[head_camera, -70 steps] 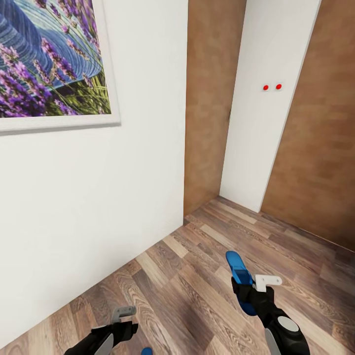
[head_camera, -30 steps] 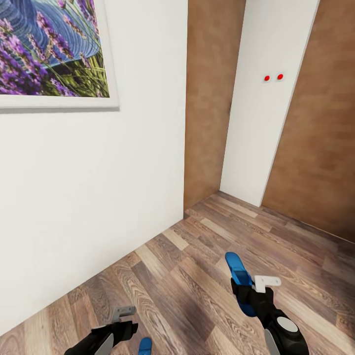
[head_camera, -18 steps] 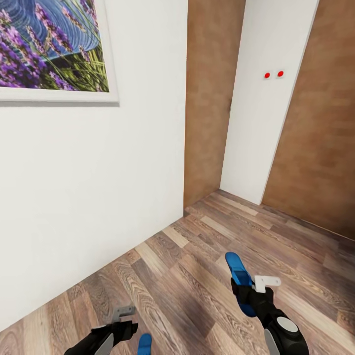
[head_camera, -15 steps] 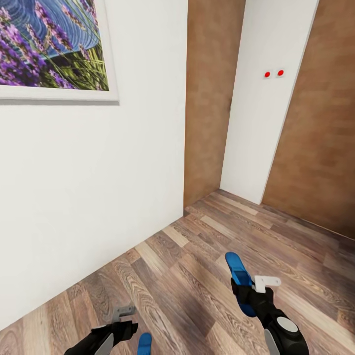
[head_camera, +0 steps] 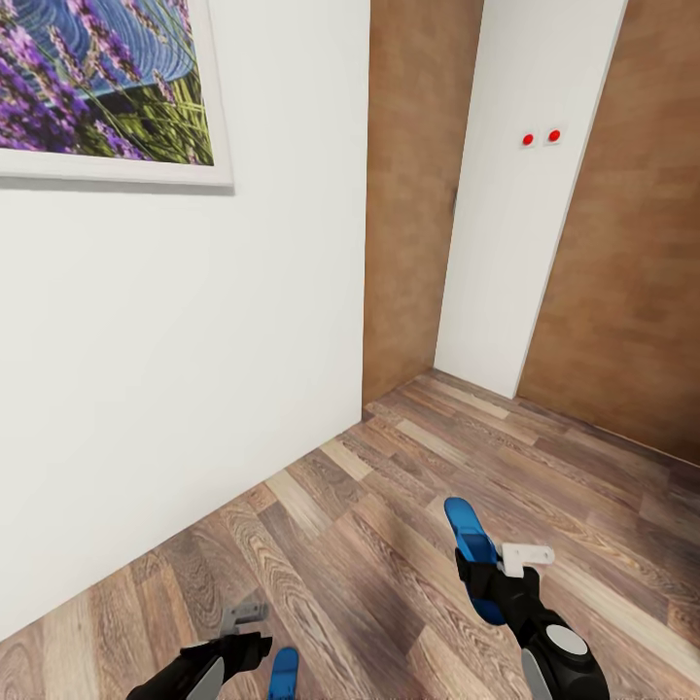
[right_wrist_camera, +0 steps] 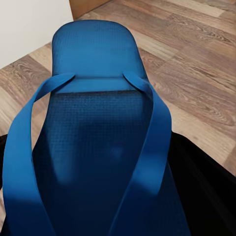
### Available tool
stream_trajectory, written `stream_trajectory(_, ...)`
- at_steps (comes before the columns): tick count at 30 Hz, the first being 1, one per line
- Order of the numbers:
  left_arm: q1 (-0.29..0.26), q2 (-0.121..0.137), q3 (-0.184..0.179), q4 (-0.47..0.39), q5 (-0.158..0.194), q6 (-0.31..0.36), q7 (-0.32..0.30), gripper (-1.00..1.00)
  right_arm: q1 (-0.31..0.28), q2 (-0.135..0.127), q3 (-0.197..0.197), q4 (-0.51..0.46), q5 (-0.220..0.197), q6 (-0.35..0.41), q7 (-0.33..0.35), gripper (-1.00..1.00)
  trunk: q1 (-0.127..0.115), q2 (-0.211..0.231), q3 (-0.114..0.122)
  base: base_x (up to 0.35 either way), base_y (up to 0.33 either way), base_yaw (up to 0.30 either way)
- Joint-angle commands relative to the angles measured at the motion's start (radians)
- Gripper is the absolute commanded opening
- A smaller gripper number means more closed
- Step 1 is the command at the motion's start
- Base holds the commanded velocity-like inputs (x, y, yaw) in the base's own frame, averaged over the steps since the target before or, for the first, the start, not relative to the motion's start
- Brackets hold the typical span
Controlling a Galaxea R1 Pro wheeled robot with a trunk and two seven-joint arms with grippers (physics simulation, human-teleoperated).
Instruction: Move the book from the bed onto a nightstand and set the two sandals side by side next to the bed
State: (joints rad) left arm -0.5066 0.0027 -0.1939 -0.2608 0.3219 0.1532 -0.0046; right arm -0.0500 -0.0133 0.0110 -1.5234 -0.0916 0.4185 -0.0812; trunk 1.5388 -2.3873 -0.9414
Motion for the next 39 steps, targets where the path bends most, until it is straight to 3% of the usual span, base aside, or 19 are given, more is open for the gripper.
stream_trajectory(1,0.000,0.000,-0.003,-0.001,0.006,0.005,0.000,1.00,-0.001,-0.001,0.001,-0.001,-0.010,0.004,-0.008,-1.00,0.004,-0.008,-0.004,0.000,0.000,0.000)
stream_trajectory(12,0.000,0.000,-0.002,-0.001,0.006,0.005,-0.001,1.00,0.000,-0.001,0.001,-0.004,-0.009,0.000,-0.008,-1.00,0.046,-0.085,-0.039,0.000,0.000,0.000)
stream_trajectory(16,0.000,0.000,-0.002,-0.001,0.006,0.004,-0.002,1.00,0.004,-0.001,0.003,-0.019,-0.008,-0.044,-0.009,-1.00,0.061,-0.113,-0.051,0.000,0.000,0.000)
stream_trajectory(23,0.000,0.000,-0.002,-0.001,0.006,0.004,-0.002,1.00,0.030,0.000,0.018,-0.055,-0.006,-0.095,-0.009,-1.00,0.064,-0.114,-0.078,0.000,0.000,0.000)
stream_trajectory(39,0.000,0.000,-0.002,-0.001,0.006,0.004,-0.003,1.00,0.035,-0.005,0.045,-0.063,-0.005,-0.106,-0.009,-1.00,0.072,-0.118,-0.140,0.000,0.000,0.000)
